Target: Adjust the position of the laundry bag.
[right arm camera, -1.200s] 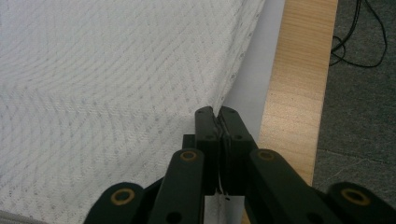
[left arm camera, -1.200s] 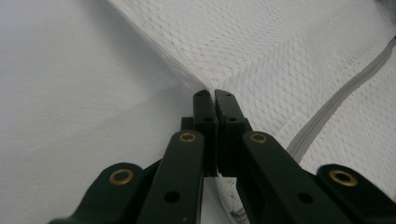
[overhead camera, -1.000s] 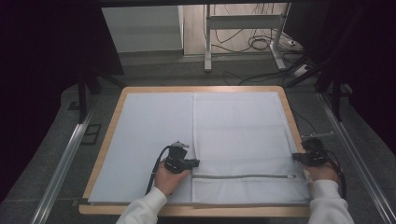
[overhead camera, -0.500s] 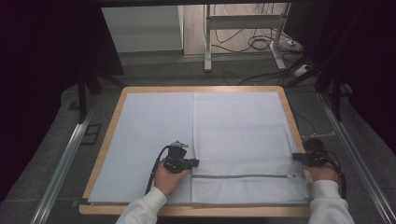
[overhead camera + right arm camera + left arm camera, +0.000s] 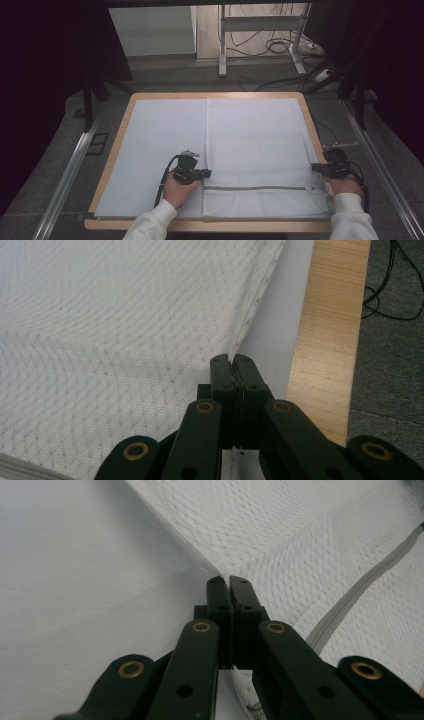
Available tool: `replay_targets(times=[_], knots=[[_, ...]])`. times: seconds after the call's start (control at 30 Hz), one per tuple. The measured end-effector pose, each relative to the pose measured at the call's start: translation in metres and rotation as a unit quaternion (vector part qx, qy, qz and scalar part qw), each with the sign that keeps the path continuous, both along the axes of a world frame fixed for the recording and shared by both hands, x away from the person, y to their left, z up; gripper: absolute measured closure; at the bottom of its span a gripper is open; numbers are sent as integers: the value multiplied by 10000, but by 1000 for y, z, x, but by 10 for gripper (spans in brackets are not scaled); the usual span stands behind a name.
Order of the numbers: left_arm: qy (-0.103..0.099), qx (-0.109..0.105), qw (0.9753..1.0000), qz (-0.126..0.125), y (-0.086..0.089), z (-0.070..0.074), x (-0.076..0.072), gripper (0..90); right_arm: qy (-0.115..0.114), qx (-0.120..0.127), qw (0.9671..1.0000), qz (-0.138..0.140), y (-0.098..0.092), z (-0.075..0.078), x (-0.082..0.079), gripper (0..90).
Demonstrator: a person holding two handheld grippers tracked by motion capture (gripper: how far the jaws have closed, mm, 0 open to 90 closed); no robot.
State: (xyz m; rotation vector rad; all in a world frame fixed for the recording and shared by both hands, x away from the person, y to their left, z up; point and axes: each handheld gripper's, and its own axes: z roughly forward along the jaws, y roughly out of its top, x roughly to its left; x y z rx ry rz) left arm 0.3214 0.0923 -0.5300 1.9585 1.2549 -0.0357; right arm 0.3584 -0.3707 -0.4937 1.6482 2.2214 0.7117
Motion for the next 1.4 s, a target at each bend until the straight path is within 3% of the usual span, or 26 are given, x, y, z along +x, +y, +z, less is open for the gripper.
replay_targets(times=[0.57,1.4], knots=[[60,-11,9999,86,15,0,1,898,-15,133,9999,97,8,-2,-1,879],[-23,-68,9996,270,45,6,0,898,-107,216,9994,257,35,-3,0,879]])
